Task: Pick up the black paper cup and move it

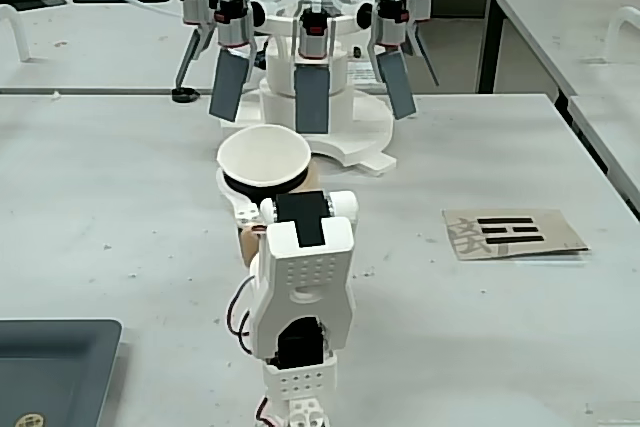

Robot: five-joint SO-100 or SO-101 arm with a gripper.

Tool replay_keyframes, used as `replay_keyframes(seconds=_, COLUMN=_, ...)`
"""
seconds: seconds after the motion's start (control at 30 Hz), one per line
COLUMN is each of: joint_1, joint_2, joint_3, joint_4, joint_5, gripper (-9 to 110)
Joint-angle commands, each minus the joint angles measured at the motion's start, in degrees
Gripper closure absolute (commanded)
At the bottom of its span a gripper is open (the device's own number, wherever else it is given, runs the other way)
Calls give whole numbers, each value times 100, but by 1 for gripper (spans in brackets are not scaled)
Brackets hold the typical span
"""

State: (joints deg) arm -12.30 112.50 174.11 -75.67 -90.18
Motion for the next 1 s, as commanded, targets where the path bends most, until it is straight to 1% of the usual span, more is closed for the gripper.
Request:
replay_keyframes(seconds=0.0, joint_1=158, joint_2=193, joint_3=-35, joint_4=18, joint_5=53, gripper=92)
replay_keyframes(seconds=0.13, joint_1=404, joint_2=193, joint_3=-141, joint_4=211, joint_5=105, gripper=91)
replay_keyframes(seconds=0.3, joint_1=712, joint_2=185, joint_3=-554, joint_4=773, joint_5=167, gripper=89)
replay_keyframes(seconds=0.47, joint_1=747, joint_2=149, joint_3=-1046, joint_4=1318, joint_5=167, gripper=89)
replay_keyframes(seconds=0.97, joint_1=923, joint_2=-615, joint_3=-2707, joint_4=2285, joint_5=123, gripper=89)
